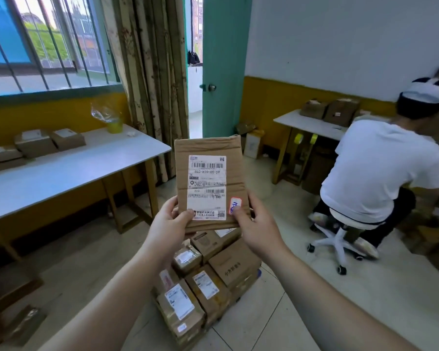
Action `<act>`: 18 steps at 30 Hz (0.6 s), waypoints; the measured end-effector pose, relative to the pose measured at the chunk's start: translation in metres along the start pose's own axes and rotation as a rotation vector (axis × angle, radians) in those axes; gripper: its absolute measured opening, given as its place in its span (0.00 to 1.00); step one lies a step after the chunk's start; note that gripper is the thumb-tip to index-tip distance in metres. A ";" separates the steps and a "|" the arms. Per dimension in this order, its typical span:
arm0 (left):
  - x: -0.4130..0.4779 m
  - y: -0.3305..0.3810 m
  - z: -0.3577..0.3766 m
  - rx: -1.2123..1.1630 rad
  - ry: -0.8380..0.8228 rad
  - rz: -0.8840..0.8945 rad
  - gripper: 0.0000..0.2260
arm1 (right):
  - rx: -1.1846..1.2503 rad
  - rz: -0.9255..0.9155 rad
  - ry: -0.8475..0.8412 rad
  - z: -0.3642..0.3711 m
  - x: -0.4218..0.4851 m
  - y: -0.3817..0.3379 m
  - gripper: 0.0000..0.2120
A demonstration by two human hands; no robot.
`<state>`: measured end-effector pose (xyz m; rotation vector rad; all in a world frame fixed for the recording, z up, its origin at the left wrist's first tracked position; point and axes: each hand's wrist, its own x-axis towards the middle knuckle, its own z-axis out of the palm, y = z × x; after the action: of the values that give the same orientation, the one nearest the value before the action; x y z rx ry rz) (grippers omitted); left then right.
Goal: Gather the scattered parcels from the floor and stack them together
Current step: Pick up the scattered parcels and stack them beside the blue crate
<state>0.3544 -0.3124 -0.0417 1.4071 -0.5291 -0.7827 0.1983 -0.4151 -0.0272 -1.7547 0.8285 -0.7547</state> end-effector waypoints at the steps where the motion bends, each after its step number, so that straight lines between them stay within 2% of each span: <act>1: 0.014 -0.001 -0.002 0.001 -0.002 -0.009 0.20 | -0.008 0.006 -0.020 0.003 0.012 0.001 0.20; 5: 0.071 -0.002 -0.007 0.043 0.012 -0.005 0.16 | -0.044 0.032 -0.075 0.014 0.061 0.003 0.23; 8: 0.104 0.000 -0.012 0.099 -0.006 0.013 0.12 | -0.074 0.047 -0.099 0.021 0.094 0.003 0.20; 12: 0.135 0.002 -0.024 0.127 0.006 0.035 0.13 | -0.080 0.074 -0.130 0.033 0.133 0.015 0.17; 18: 0.154 -0.009 -0.053 0.160 0.174 -0.047 0.14 | -0.137 0.094 -0.386 0.067 0.180 0.026 0.21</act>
<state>0.4925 -0.3926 -0.0755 1.6239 -0.4318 -0.6591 0.3497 -0.5342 -0.0524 -1.8891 0.7039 -0.2865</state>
